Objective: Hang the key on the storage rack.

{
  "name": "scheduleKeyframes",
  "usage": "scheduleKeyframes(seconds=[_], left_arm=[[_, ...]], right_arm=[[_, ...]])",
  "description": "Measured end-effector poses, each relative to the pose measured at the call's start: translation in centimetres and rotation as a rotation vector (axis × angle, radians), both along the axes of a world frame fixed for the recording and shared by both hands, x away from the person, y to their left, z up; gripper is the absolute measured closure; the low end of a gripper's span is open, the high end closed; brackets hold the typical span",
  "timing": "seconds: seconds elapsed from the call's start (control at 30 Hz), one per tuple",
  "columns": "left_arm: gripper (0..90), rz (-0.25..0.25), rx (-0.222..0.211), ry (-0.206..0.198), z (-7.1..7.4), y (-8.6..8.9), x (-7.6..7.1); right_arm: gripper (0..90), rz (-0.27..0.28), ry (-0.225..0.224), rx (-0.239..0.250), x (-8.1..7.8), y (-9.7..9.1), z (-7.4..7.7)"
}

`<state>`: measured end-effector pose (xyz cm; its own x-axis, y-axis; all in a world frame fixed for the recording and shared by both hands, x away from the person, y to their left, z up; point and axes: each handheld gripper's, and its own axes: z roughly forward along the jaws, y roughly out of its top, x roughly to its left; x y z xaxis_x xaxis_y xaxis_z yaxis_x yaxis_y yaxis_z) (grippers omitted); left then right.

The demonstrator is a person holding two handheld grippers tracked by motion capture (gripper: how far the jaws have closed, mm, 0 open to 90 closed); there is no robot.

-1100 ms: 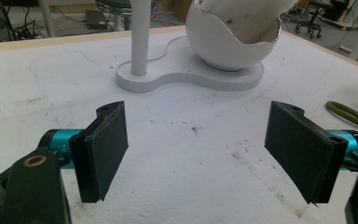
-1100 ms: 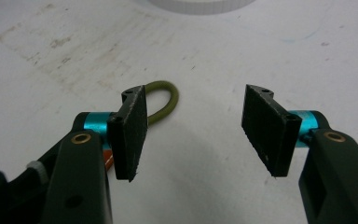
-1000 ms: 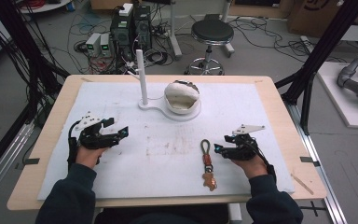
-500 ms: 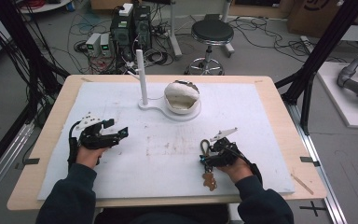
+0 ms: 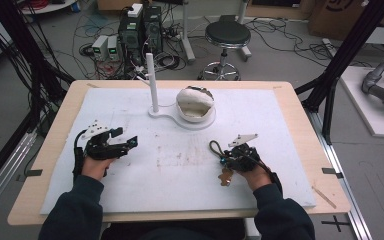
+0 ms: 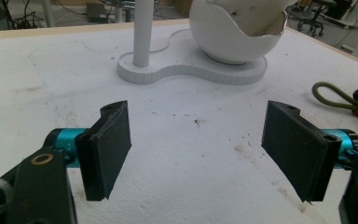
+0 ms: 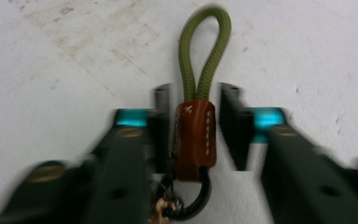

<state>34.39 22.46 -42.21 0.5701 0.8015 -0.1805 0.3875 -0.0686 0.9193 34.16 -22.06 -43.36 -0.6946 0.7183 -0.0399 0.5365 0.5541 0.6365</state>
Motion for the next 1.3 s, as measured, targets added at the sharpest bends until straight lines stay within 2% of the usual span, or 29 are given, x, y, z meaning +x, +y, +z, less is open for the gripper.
scheduleKeyframes(seconds=[0.03,0.1,0.27,0.33,0.37,0.57,0.63,0.67,0.7,0.73,0.8,0.83,0.87,0.9,0.93,0.97,1.0,1.07,1.1,1.13,1.17,1.2,1.23,1.3], left_arm=[[23.7,0.001,-0.002,0.0,0.0,0.0,0.0],[23.7,0.002,-0.001,0.001,0.0,0.0,0.0],[23.7,0.0,-0.002,0.003,0.0,0.0,0.0],[23.7,0.0,-0.005,0.005,0.0,0.0,0.0],[23.7,0.001,-0.005,0.005,-0.1,0.0,0.0],[24.0,-0.005,-0.003,0.006,-0.1,-0.1,0.0],[24.1,-0.003,-0.003,0.005,-0.1,-0.1,0.0],[24.2,-0.003,-0.003,0.005,-0.1,-0.1,0.0],[24.1,0.001,-0.007,0.004,-0.1,0.0,0.0],[24.2,0.001,-0.007,0.004,-0.1,0.0,0.0],[24.1,0.002,-0.008,0.005,-0.1,0.2,0.0],[24.2,0.006,-0.01,0.005,-0.1,0.2,0.0],[24.2,0.008,-0.01,0.003,-0.1,0.2,0.1],[24.2,0.01,-0.012,0.005,-0.1,0.3,0.1],[24.2,0.009,-0.012,0.003,-0.1,0.4,0.1],[24.2,0.013,-0.015,0.001,-0.1,0.4,0.0],[24.3,0.016,-0.018,0.0,-0.1,0.5,0.0],[24.3,0.022,-0.02,-0.004,0.0,0.8,0.0],[24.4,0.031,-0.021,-0.005,0.0,1.1,0.0],[24.4,0.031,-0.021,-0.005,0.0,1.1,0.0],[24.4,0.039,-0.023,-0.007,0.0,1.3,0.0],[24.4,0.039,-0.023,-0.007,0.0,1.3,0.0],[24.4,0.041,-0.026,-0.007,0.0,1.3,0.0],[24.4,0.039,-0.025,-0.011,0.1,1.3,-0.1]], right_arm=[[53.9,-0.01,0.024,-0.009,0.0,-0.2,-0.2],[50.9,-0.008,0.035,-0.019,0.0,-0.3,-0.2],[51.3,-0.007,0.054,-0.008,0.0,-0.8,-0.4],[53.9,-0.015,0.058,-0.014,-0.1,-0.7,-0.3],[67.2,-0.016,0.063,-0.024,-0.1,-0.5,-0.1],[73.1,-0.012,0.073,-0.016,-0.1,-0.5,0.0],[74.2,-0.002,0.042,-0.04,-0.4,-0.1,0.0],[74.2,-0.002,0.042,-0.04,-0.4,-0.1,0.0],[74.3,0.014,0.022,-0.006,-0.5,0.0,0.2],[74.3,0.014,0.022,-0.006,-0.5,0.0,0.2],[74.3,0.024,-0.021,0.052,-0.6,0.1,0.8],[74.3,0.028,-0.058,0.093,-0.7,0.2,1.4],[74.3,0.028,-0.058,0.093,-0.7,0.2,1.4],[74.3,0.038,-0.091,0.136,-0.7,0.2,1.7],[74.3,0.038,-0.091,0.136,-0.7,0.2,1.7],[74.3,0.049,-0.112,0.152,-0.6,0.2,1.9],[74.3,0.057,-0.148,0.193,-0.6,0.4,2.4],[74.3,0.064,-0.158,0.207,-0.6,0.6,2.6],[74.3,0.075,-0.186,0.234,-0.6,1.0,3.2],[74.3,0.075,-0.186,0.234,-0.6,1.0,3.2],[74.3,0.092,-0.225,0.253,-0.3,1.8,4.0],[74.3,0.092,-0.225,0.253,-0.3,1.8,4.0],[74.3,0.103,-0.25,0.275,0.1,2.7,4.8],[74.3,0.106,-0.256,0.283,0.3,3.1,5.2]])
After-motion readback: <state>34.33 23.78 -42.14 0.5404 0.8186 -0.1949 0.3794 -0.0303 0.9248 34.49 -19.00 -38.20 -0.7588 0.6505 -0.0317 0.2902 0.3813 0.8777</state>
